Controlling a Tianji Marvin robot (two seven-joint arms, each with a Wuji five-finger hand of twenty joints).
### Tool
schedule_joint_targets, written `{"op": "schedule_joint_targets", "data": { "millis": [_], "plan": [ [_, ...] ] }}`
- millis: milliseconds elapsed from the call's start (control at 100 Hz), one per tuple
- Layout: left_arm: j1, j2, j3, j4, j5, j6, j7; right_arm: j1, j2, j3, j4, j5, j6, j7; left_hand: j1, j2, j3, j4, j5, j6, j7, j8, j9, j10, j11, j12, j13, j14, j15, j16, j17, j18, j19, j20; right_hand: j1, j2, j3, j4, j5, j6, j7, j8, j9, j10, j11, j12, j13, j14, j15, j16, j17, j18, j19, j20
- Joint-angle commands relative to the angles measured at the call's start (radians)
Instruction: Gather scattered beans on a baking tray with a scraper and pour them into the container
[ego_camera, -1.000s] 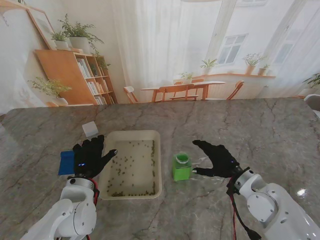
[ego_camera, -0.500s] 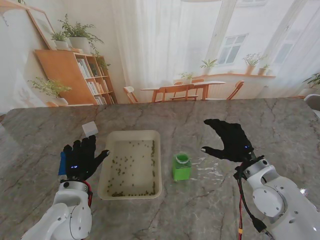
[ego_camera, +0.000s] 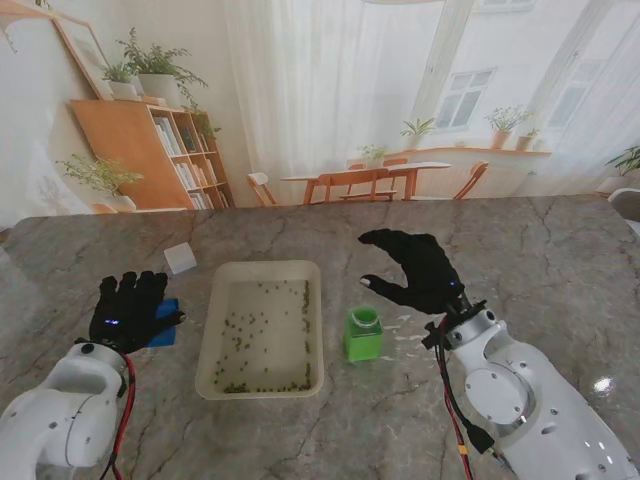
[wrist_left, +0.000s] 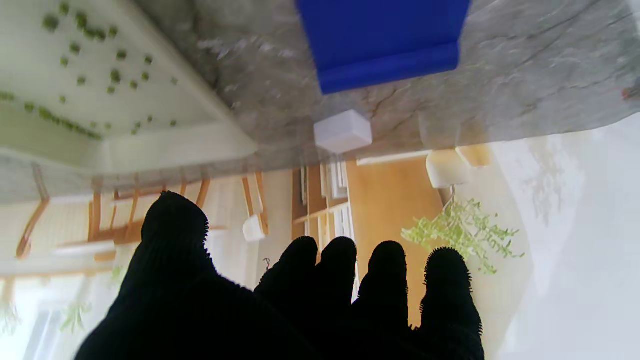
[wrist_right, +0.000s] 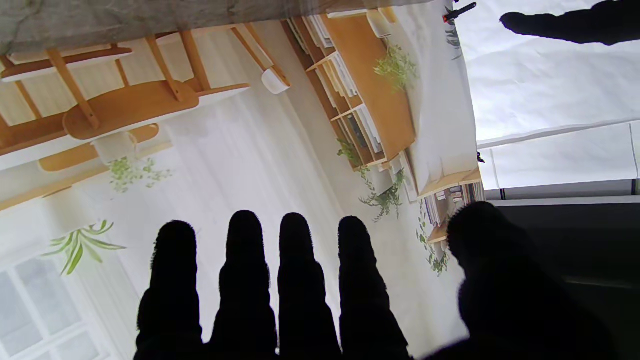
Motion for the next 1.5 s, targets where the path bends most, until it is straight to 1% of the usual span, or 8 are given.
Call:
{"op": "schedule_joint_targets", "data": {
  "millis": [0, 120, 270, 490, 640, 980, 1180, 1490],
  "plan": [
    [-0.011, 0.023, -0.025, 0.008, -0.013, -0.007, -0.023, -0.001, -0.009, -0.01, 0.006, -0.003, -0.007, 0.011, 0.025, 0.026, 0.014, 0.057, -0.058, 0.033, -0.023, -0.005, -0.062, -0.011, -0.024, -0.018, -0.066, -0.013, -0.02, -0.026, -0.022, -0.044, -0.047, -0.052, 0.012, 0.032, -0.026, 0.034, 0.009, -0.021, 0.005, -0.019, 0.005, -0.016, 0.0, -0.002, 0.001, -0.015, -0.007, 0.004, -0.003, 0.001, -0.019, 0.021],
    [-0.04, 0.039, -0.093, 0.04, 0.0, -0.154, -0.113, -0.005, -0.012, -0.024, 0.006, 0.004, -0.005, 0.0, -0.006, -0.022, 0.016, 0.064, -0.121, 0.043, -0.047, -0.022, -0.141, -0.006, -0.033, -0.031, -0.126, -0.013, -0.017, -0.032, -0.022, -0.091, -0.078, -0.086, 0.012, 0.036, -0.031, 0.035, 0.015, -0.026, 0.011, -0.019, 0.01, -0.017, 0.0, -0.001, 0.003, -0.014, -0.008, 0.006, -0.001, 0.001, -0.021, 0.023],
    [-0.098, 0.06, -0.144, 0.096, 0.029, -0.288, -0.219, -0.014, -0.014, -0.031, 0.002, -0.002, -0.002, -0.018, -0.055, -0.072, 0.02, 0.068, -0.118, 0.066, -0.08, -0.071, -0.16, 0.002, -0.029, -0.033, -0.123, -0.013, -0.001, -0.029, 0.001, -0.106, -0.07, -0.131, 0.013, 0.041, -0.036, 0.035, 0.017, -0.028, 0.017, -0.019, 0.014, -0.018, 0.0, 0.0, 0.003, -0.013, -0.007, 0.011, 0.002, 0.001, -0.023, 0.028],
    [-0.227, 0.096, -0.146, 0.234, 0.041, -0.494, -0.34, -0.029, -0.016, -0.037, -0.008, -0.006, 0.009, -0.036, -0.064, -0.11, 0.025, 0.07, -0.129, 0.093, -0.019, 0.006, -0.11, 0.026, 0.01, 0.022, -0.08, 0.005, 0.056, 0.029, 0.013, -0.09, 0.085, -0.102, 0.017, 0.045, -0.039, 0.036, 0.014, -0.026, 0.021, -0.02, 0.025, -0.02, 0.005, 0.005, 0.008, -0.01, -0.001, 0.018, 0.006, 0.0, -0.023, 0.036],
    [-0.326, 0.11, -0.08, 0.361, 0.007, -0.505, -0.362, -0.036, -0.018, -0.045, -0.009, -0.005, 0.018, -0.047, -0.078, -0.126, 0.027, 0.071, -0.129, 0.092, -0.034, 0.022, -0.124, 0.015, 0.025, 0.067, -0.088, -0.004, 0.066, 0.045, -0.005, -0.099, 0.131, -0.111, 0.019, 0.046, -0.042, 0.037, 0.012, -0.028, 0.023, -0.02, 0.033, -0.022, 0.009, 0.009, 0.009, -0.011, 0.003, 0.022, 0.006, 0.002, -0.023, 0.041],
    [-0.519, 0.131, 0.101, 0.579, -0.039, -0.501, -0.393, -0.034, -0.02, -0.064, -0.006, 0.002, 0.021, -0.048, -0.111, -0.12, 0.029, 0.063, -0.112, 0.136, -0.09, -0.171, -0.188, 0.044, -0.024, 0.064, -0.145, 0.014, 0.06, 0.04, -0.029, -0.084, 0.115, -0.171, 0.021, 0.047, -0.044, 0.038, 0.013, -0.028, 0.026, -0.021, 0.053, -0.021, 0.015, 0.016, 0.009, -0.012, 0.005, 0.026, 0.007, 0.0, -0.025, 0.05],
    [-0.581, 0.14, 0.169, 0.655, -0.043, -0.527, -0.378, -0.04, -0.018, -0.064, -0.013, 0.009, 0.025, -0.032, -0.102, -0.124, 0.03, 0.063, -0.109, 0.156, -0.096, -0.245, -0.19, 0.059, -0.038, 0.018, -0.152, 0.022, 0.04, 0.026, -0.027, -0.076, 0.082, -0.192, 0.022, 0.048, -0.045, 0.038, 0.016, -0.028, 0.028, -0.021, 0.059, -0.022, 0.017, 0.019, 0.01, -0.011, 0.006, 0.027, 0.008, 0.0, -0.026, 0.054],
    [-0.641, 0.146, 0.271, 0.762, -0.092, -0.516, -0.352, -0.046, -0.016, -0.065, -0.021, 0.015, 0.038, -0.011, -0.027, -0.156, 0.037, 0.063, -0.109, 0.151, -0.081, -0.238, -0.174, 0.054, 0.006, 0.058, -0.099, 0.013, 0.091, 0.044, -0.015, -0.08, 0.187, -0.161, 0.023, 0.051, -0.046, 0.039, 0.017, -0.029, 0.03, -0.022, 0.063, -0.024, 0.017, 0.021, 0.012, -0.013, 0.007, 0.028, 0.009, 0.002, -0.026, 0.058]
  ]
}}
